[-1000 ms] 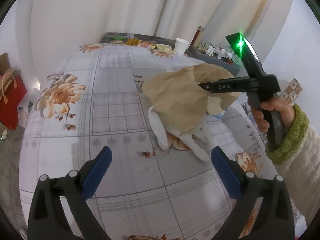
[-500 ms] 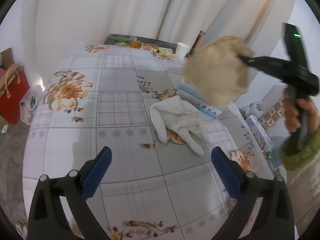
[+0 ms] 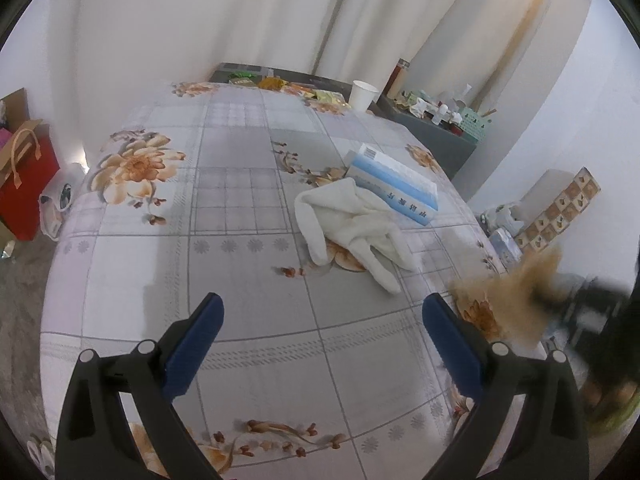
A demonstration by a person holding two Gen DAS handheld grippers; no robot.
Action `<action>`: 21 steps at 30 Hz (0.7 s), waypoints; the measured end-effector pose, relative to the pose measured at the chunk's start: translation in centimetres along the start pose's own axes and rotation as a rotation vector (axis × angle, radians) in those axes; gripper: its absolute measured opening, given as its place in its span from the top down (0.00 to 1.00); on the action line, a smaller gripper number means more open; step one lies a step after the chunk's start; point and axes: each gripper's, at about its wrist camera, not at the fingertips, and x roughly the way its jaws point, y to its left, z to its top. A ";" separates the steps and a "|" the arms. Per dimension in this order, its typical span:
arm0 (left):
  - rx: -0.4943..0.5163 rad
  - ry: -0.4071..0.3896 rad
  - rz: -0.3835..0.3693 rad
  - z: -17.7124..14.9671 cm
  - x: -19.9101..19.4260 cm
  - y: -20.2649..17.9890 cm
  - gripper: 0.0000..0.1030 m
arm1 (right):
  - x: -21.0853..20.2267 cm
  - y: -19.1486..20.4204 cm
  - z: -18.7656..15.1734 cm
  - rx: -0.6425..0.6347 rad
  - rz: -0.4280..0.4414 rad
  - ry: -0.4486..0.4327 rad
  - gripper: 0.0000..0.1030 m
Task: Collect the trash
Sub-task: 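Lift the brown paper with the right tool while the left tool reaches the white cloth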
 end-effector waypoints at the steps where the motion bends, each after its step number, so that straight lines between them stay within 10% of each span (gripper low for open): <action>1: 0.000 0.002 -0.002 -0.1 0.0 -0.1 0.05 | 0.8 0.6 -0.7 0.021 0.060 0.020 0.93; 8: -0.004 0.024 -0.002 -0.4 0.4 -0.3 0.05 | 5.2 -1.7 -1.4 0.348 0.439 0.069 0.74; 12: -0.012 0.027 0.000 -0.7 0.3 -0.3 0.05 | 7.1 -2.9 -1.2 0.468 0.485 0.072 0.42; 21: -0.033 0.051 0.002 -1.1 0.9 0.1 0.05 | 4.5 -4.0 -2.0 0.538 0.547 -0.028 0.21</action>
